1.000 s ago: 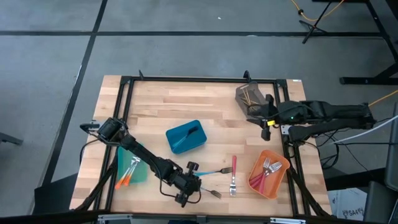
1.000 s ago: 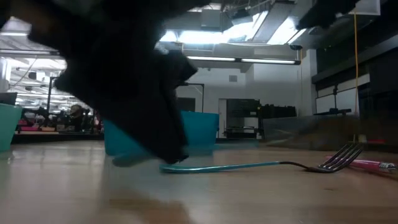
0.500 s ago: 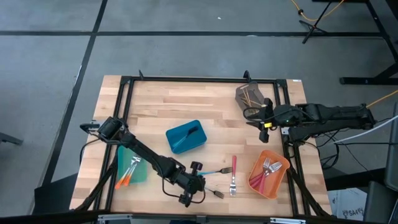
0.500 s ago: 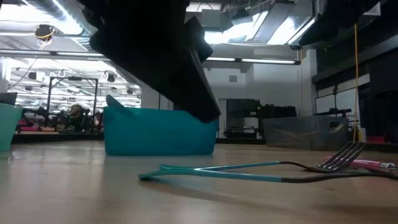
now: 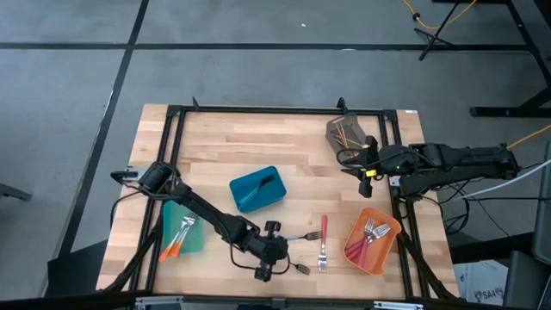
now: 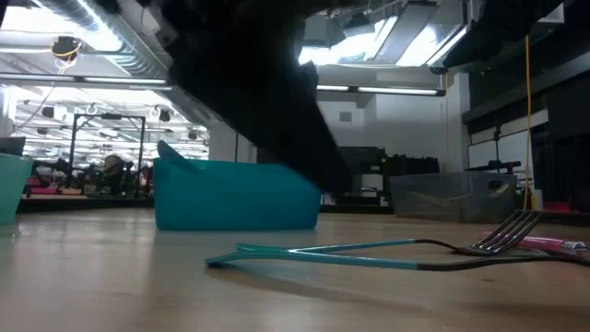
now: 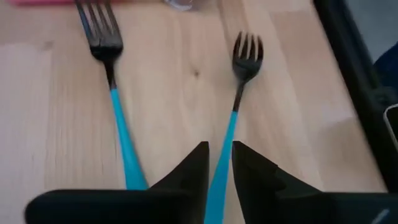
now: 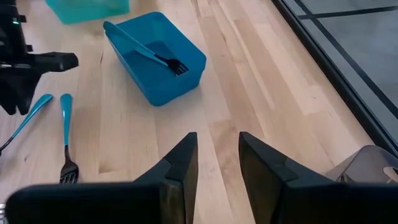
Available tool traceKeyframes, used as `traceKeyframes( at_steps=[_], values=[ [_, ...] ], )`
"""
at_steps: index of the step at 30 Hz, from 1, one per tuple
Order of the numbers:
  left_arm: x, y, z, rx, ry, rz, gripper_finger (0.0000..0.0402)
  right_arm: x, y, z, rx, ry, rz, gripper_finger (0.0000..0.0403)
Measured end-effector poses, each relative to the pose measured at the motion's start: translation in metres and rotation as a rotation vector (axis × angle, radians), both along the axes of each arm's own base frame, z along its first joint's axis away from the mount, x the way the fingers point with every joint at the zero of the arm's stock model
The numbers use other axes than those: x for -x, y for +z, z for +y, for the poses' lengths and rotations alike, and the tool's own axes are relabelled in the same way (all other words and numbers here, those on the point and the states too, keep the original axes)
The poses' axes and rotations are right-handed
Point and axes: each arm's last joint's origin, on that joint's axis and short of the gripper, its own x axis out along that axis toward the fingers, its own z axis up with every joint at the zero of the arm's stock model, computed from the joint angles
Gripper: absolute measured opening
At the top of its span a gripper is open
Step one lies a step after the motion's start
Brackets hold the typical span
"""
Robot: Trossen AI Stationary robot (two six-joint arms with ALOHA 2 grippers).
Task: Sort silverware by color (type)
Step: Put the bottom blue fork into the dark blue bin
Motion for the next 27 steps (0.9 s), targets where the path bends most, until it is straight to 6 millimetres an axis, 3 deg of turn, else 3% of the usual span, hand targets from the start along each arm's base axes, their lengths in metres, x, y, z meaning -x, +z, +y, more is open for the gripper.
traceKeyframes(
  at_steps=[9, 27],
  values=[
    [-0.001, -0.001, 0.0, -0.045, -0.065, -0.02, 0.0108, 0.0, 0.0, 0.0, 0.0, 0.0, 0.0, 0.0104],
    [-0.005, -0.016, 0.016, -0.105, -0.341, -0.003, 0.0112, 0.0, 0.0, 0.0, 0.0, 0.0, 0.001, 0.0104]
  ],
)
